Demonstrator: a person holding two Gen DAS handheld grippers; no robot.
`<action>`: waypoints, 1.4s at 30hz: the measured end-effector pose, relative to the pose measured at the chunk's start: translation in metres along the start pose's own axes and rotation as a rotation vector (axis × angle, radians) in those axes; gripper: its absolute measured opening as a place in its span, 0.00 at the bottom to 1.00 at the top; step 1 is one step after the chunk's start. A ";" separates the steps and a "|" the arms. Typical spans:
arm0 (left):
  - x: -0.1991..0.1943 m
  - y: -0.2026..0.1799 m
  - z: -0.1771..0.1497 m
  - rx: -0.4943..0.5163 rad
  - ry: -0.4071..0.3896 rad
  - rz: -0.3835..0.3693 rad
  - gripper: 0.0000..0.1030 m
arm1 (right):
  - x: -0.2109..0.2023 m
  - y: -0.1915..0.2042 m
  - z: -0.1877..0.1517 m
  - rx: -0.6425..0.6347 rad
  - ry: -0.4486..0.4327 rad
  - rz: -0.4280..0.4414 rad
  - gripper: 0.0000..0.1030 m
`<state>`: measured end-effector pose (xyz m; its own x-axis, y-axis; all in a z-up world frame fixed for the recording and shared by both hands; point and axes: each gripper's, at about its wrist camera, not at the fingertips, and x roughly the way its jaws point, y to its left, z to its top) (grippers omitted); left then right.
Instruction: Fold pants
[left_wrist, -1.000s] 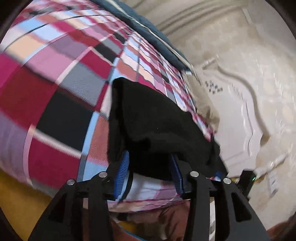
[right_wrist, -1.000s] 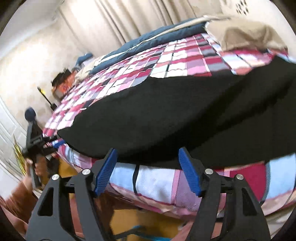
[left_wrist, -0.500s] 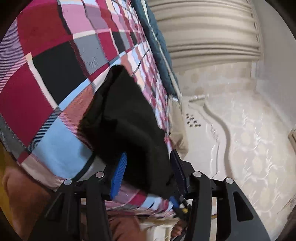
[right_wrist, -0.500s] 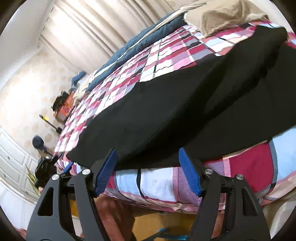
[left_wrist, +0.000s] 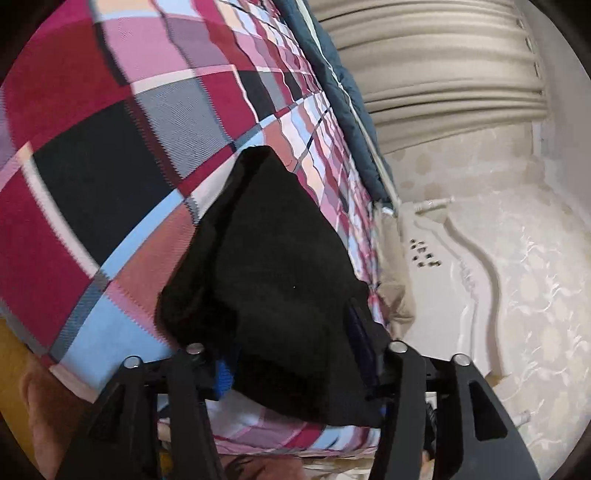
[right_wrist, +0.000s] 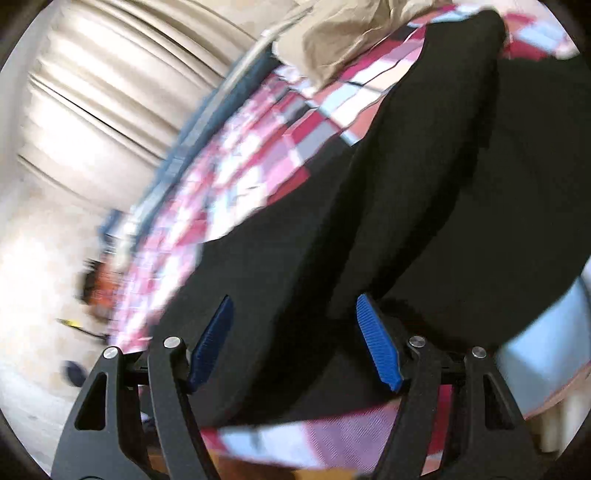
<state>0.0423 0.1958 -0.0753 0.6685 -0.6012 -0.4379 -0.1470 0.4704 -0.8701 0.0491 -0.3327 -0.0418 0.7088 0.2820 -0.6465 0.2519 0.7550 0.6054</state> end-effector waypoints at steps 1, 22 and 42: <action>0.001 -0.001 0.001 0.014 0.007 0.023 0.35 | 0.006 0.002 0.006 -0.016 -0.001 -0.043 0.64; 0.009 0.024 0.007 -0.045 0.016 0.004 0.10 | -0.013 -0.057 -0.021 -0.004 -0.140 0.080 0.07; -0.041 -0.027 -0.005 0.241 -0.082 0.220 0.48 | -0.143 -0.186 0.043 0.248 -0.397 -0.090 0.51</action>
<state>0.0156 0.2042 -0.0348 0.6978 -0.4188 -0.5811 -0.1243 0.7281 -0.6741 -0.0709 -0.5384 -0.0421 0.8617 -0.0624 -0.5036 0.4393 0.5885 0.6787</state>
